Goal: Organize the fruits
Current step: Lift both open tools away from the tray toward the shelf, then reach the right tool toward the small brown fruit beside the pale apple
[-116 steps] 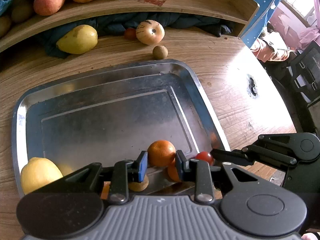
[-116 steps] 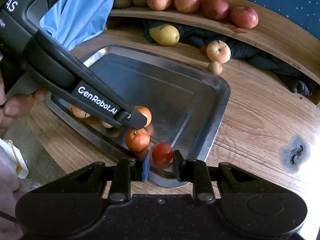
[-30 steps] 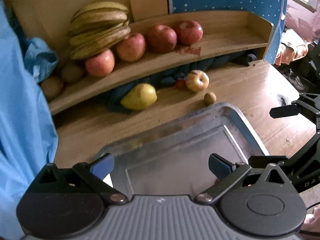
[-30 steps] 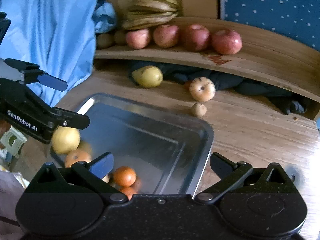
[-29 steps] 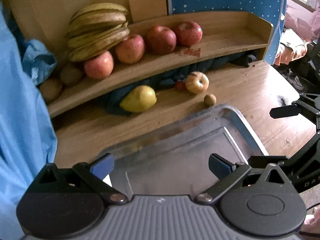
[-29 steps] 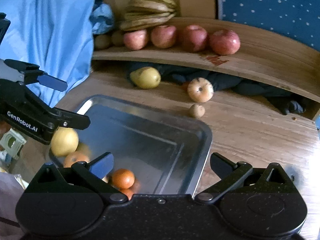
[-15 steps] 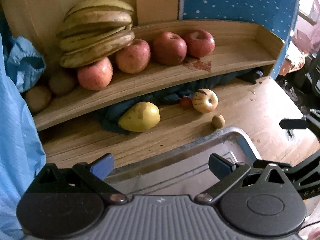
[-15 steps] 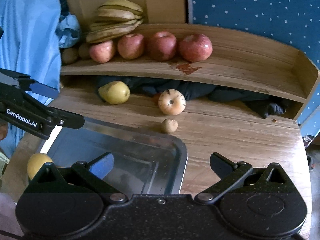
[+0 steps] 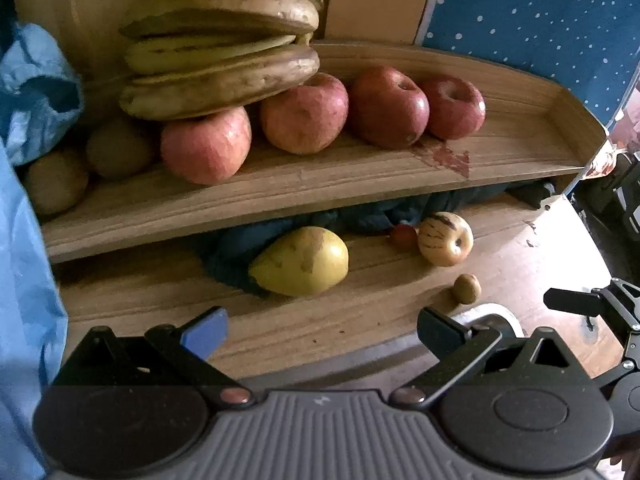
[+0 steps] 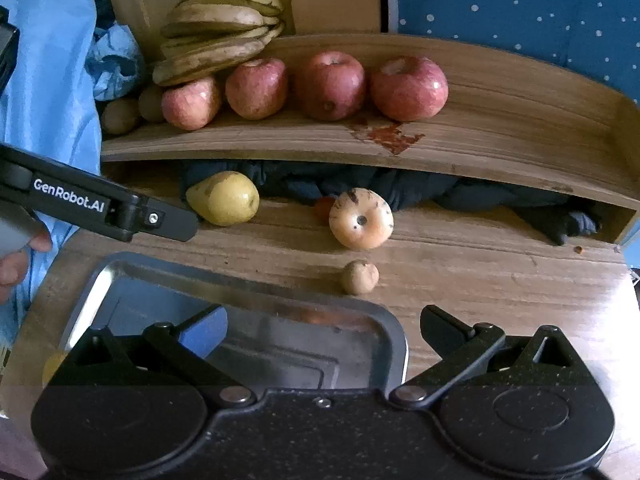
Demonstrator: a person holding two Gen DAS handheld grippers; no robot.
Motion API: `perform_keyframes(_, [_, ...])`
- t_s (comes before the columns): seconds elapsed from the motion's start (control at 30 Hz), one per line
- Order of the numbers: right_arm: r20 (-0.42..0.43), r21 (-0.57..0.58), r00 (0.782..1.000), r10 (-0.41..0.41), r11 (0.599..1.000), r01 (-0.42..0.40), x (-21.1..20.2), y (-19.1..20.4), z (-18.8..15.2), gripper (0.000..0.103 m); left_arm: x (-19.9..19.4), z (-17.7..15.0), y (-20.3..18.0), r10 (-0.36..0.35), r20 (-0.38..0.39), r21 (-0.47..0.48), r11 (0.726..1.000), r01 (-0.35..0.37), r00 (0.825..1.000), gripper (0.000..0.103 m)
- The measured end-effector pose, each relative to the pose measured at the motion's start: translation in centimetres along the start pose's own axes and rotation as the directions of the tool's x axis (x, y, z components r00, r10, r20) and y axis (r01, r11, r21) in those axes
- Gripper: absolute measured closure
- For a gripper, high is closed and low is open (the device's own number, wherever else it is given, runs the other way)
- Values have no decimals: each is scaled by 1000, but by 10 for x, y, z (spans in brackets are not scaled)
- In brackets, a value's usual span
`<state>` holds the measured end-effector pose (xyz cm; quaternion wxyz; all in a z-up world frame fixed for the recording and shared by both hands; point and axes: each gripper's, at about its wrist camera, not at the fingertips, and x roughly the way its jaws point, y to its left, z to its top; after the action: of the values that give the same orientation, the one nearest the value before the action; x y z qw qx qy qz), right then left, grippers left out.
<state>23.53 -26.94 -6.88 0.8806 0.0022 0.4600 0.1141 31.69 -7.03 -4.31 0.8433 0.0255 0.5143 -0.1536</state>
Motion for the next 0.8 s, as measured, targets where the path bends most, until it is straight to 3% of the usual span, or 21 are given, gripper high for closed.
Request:
perform_keyframes(0.4, [-35, 87, 998, -52, 995, 54, 33, -9, 22, 1, 35, 14, 7, -32, -18, 119, 992, 34, 999, 1])
perform_keyframes(0.8, [-94, 71, 993, -67, 995, 74, 54, -12, 23, 1, 49, 16, 6, -78, -13, 130, 988, 79, 997, 0])
